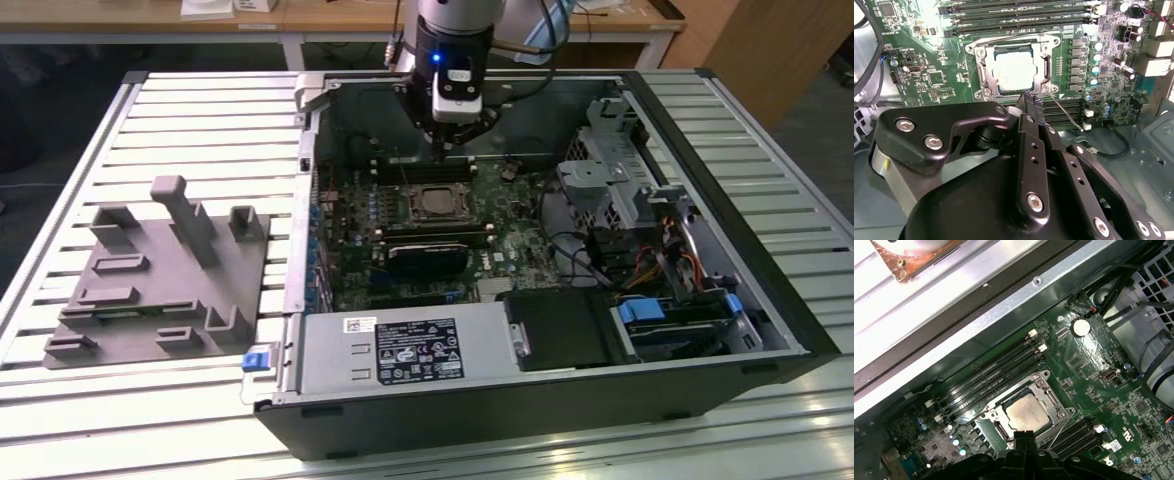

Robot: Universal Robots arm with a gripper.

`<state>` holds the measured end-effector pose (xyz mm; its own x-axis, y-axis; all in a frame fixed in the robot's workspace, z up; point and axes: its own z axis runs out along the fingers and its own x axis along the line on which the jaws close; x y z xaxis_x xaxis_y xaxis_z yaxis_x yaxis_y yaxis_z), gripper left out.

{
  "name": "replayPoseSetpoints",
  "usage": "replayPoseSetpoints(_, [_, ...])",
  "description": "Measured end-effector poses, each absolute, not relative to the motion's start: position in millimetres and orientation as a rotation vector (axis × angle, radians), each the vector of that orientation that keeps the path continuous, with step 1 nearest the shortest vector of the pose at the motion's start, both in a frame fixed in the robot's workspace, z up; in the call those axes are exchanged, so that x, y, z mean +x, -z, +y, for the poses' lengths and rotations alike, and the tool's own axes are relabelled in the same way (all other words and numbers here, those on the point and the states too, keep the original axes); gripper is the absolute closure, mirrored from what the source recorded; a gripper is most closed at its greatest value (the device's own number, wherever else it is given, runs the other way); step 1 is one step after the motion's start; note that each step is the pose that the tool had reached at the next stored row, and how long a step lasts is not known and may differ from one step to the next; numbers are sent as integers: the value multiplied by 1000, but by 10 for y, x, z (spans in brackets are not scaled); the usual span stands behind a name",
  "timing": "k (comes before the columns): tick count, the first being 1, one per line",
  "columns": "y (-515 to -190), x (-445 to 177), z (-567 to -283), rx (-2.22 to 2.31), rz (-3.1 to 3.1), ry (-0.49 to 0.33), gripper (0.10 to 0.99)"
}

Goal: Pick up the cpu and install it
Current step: 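Install the first cpu locking lever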

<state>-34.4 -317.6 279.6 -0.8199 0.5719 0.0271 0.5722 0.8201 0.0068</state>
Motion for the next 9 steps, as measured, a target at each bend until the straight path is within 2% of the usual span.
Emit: replayPoseSetpoints(9, [-2796, -344, -3176, -860, -2996, 22, 980])
